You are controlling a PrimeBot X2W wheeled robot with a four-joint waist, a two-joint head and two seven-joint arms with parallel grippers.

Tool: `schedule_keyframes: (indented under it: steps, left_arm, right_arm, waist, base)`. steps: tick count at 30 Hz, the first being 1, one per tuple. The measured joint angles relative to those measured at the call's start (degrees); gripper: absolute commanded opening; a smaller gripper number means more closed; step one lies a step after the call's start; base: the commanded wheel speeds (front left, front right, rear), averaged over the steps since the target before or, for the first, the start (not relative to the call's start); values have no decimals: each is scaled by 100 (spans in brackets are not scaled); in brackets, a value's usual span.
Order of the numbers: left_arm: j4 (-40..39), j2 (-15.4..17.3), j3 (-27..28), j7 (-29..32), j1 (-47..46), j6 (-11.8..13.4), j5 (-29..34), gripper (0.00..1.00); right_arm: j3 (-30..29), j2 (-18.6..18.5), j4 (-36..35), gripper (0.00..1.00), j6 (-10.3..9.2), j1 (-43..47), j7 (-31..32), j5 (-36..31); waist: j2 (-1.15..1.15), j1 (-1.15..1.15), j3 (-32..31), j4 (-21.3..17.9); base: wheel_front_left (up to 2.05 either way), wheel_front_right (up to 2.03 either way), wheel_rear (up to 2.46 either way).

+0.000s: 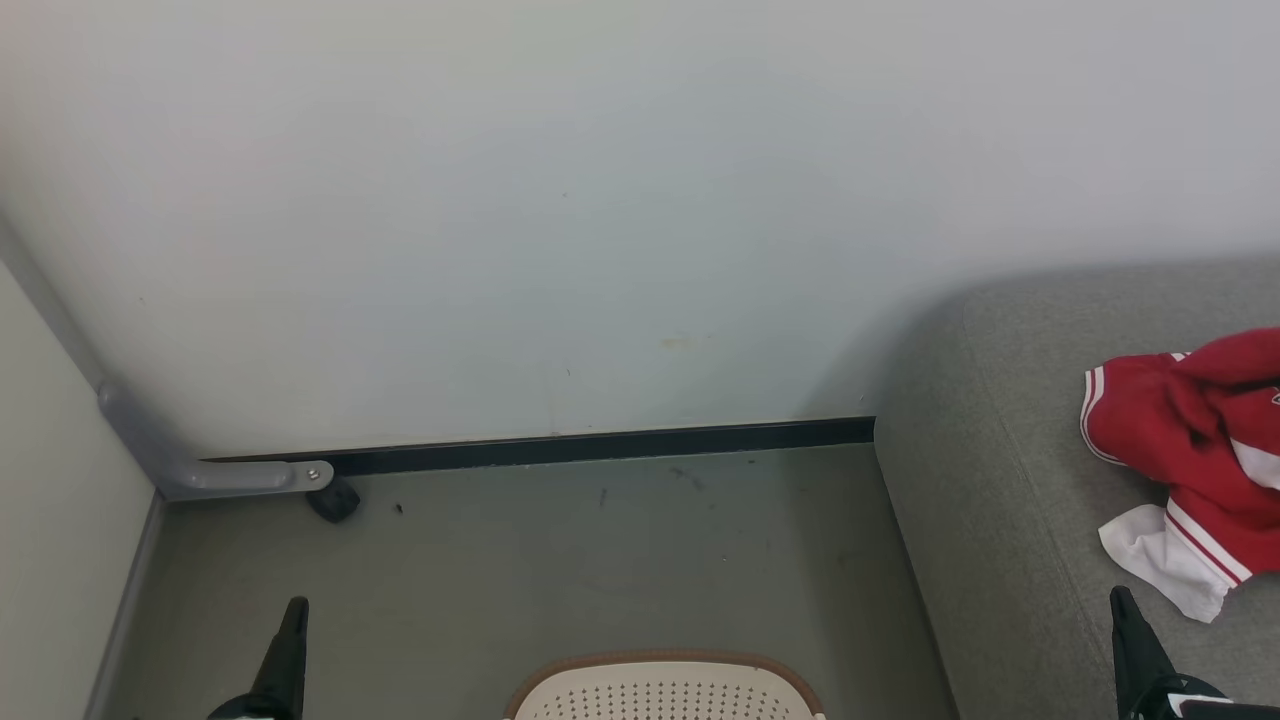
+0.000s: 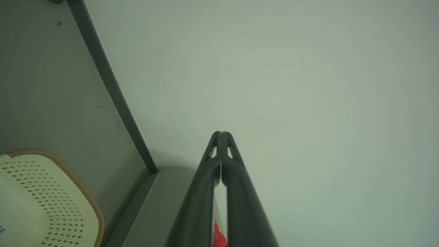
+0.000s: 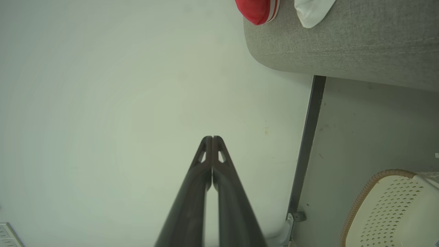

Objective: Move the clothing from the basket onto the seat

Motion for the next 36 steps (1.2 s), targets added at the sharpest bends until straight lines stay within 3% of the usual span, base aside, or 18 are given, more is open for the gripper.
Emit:
schedule_keyframes:
  steps: [36]
  left_arm:
    - [4, -1, -1, 0, -1, 0, 0, 0]
  right_arm:
    - [1, 1, -1, 0, 1, 0, -1, 8]
  waist:
    - [0, 1, 1, 0]
  base:
    - [0, 0, 0]
